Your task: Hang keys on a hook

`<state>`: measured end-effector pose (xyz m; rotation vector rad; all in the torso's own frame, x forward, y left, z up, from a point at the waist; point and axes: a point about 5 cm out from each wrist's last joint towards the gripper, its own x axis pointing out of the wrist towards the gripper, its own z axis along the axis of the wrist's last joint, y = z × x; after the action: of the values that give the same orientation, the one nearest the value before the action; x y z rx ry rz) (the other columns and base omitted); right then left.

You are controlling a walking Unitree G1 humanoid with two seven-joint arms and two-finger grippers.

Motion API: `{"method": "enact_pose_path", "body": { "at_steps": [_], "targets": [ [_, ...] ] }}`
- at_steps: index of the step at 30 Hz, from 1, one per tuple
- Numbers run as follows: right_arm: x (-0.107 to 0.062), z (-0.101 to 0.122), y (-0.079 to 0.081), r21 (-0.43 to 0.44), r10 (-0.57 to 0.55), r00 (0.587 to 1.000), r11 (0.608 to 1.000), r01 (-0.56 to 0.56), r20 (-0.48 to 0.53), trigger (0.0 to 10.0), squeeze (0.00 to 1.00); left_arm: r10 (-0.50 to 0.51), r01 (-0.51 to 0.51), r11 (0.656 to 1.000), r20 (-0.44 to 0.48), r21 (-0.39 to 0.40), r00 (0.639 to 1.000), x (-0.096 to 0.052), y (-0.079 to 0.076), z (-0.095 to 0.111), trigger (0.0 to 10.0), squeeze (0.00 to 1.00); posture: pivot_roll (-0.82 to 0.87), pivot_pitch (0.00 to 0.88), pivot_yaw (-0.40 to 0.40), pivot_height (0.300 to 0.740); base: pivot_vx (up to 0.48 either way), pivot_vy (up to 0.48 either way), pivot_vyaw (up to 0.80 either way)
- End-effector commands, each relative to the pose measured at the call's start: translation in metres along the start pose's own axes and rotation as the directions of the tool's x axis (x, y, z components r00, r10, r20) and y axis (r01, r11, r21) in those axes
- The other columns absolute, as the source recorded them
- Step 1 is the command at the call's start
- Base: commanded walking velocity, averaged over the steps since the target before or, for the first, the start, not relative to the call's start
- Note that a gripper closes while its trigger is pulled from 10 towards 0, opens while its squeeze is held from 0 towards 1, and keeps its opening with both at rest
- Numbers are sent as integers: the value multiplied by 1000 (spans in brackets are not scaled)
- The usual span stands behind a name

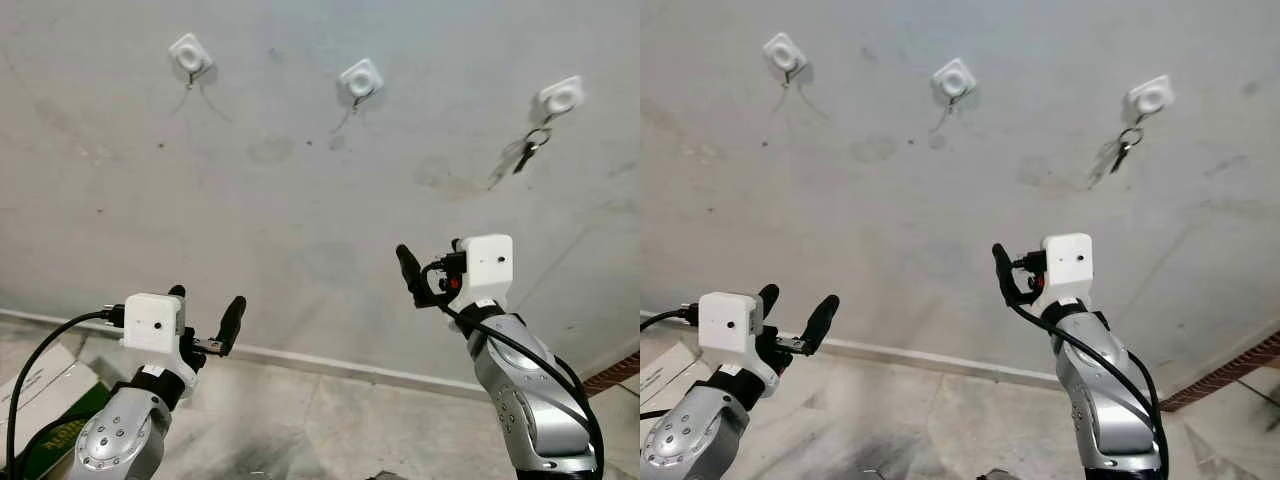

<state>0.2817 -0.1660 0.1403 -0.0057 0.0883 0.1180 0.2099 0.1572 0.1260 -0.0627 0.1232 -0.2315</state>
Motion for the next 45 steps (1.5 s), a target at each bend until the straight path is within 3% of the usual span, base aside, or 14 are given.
{"method": "enact_pose_path", "body": {
  "at_steps": [1,4,7,13,18,31,45],
  "targets": [
    [1,2,-1,27,-18,1000,999,18,7,10000,0,14,-14,1000,-8,15,1000,-1,3,0,10000,0,95,109,-23,740,0,0,0],
    [1,3,-1,3,0,1000,1000,0,15,10000,0,21,-21,1000,-13,-6,1000,1,3,-1,10000,0,95,109,-23,740,0,0,0],
    [-3,-4,4,-2,54,997,999,-54,-51,10000,0,27,-28,999,-21,-30,999,2,1,-2,10000,0,87,104,-24,740,0,0,0],
    [-3,-1,9,4,98,995,995,-98,-33,10000,0,0,-1,999,-25,-47,1000,7,-4,-4,10000,0,73,103,-26,740,0,0,0],
    [-2,-2,4,31,78,996,997,-77,-50,10000,0,16,-16,999,-12,-49,1000,13,-3,-1,10000,0,63,107,-23,740,0,0,-310],
    [-1,-2,6,25,74,996,997,-73,-53,10000,0,-2,-2,995,-42,-95,999,10,-7,-6,10000,0,64,112,-25,740,0,0,-743],
    [-1,-6,7,54,65,995,997,-62,-72,10000,0,-31,23,994,-65,-111,997,11,-9,-7,10000,0,62,115,-16,740,0,0,0]
  ]
}}
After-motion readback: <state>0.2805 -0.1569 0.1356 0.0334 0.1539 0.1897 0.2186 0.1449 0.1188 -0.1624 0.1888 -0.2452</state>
